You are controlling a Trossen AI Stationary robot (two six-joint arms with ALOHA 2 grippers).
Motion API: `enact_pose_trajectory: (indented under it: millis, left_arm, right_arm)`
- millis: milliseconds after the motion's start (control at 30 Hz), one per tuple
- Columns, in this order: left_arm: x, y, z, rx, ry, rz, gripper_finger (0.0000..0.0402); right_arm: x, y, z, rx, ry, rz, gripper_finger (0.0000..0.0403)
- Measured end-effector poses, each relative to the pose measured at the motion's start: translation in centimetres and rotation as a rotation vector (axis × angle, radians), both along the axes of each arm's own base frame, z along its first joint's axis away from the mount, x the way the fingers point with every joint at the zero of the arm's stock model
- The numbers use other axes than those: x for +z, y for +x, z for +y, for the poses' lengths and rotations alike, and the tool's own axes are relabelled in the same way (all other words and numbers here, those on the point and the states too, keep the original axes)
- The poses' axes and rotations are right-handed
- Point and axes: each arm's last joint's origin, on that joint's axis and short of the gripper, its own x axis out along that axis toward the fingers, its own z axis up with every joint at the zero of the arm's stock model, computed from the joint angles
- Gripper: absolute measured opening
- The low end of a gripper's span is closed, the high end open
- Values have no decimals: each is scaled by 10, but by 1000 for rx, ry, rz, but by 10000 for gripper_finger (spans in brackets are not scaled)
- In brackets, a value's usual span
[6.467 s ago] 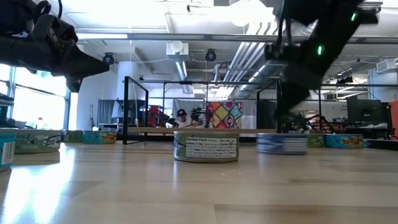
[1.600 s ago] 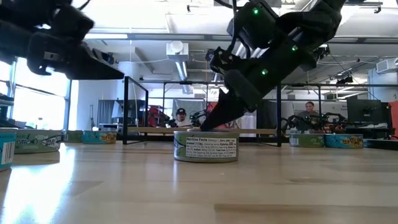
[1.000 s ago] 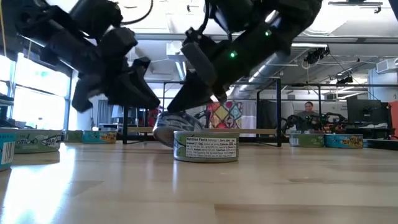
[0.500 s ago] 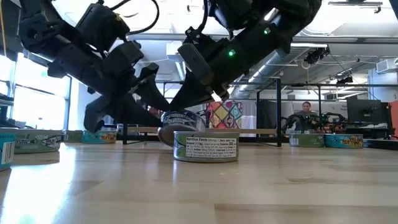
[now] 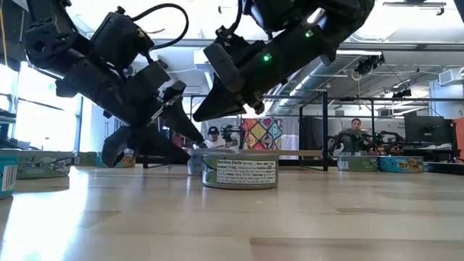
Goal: Stack canned seafood by type on shelf
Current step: Put the blue tuna can on the shelf
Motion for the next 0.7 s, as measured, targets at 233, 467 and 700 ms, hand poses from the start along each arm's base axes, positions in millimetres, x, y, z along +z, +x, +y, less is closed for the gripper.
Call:
enact_pose_trajectory:
  millis: [233, 467, 700]
  left_arm:
    - [-1, 0, 0, -112, -5, 15, 213]
    - [6, 11, 20, -126, -63, 47, 170]
    - [16, 25, 35, -127, -79, 117, 130]
  right_arm:
    - [16, -8, 1, 21, -30, 28, 0]
    - [48, -32, 22, 89, -43, 84, 0]
    - [40, -45, 53, 132, -2, 145, 0]
